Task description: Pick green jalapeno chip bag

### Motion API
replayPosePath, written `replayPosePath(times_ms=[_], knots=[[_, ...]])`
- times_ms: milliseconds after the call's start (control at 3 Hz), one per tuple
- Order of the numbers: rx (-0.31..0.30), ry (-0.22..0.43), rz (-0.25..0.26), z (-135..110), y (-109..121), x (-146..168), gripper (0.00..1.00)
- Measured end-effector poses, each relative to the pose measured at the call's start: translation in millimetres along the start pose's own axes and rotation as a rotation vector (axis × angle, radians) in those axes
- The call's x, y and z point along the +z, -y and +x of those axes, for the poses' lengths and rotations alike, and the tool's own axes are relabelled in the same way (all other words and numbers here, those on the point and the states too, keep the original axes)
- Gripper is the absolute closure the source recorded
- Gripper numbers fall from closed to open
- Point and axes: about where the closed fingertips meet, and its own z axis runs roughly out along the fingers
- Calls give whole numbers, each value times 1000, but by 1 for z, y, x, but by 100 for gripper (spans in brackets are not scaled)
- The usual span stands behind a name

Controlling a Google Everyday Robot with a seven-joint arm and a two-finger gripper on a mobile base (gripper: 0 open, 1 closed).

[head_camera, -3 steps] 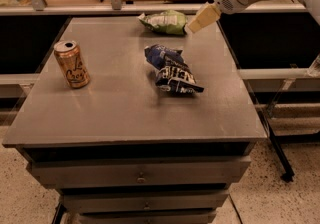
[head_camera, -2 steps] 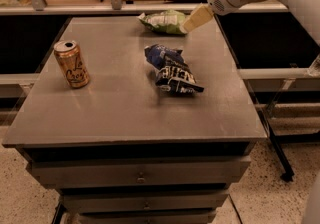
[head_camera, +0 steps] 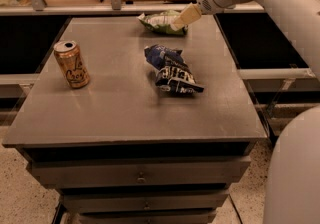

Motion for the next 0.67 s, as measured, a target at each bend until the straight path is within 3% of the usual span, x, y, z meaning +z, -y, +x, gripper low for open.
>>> replayPosePath(times_ms=[667], knots=[[90, 20, -93, -9, -15, 42, 0]])
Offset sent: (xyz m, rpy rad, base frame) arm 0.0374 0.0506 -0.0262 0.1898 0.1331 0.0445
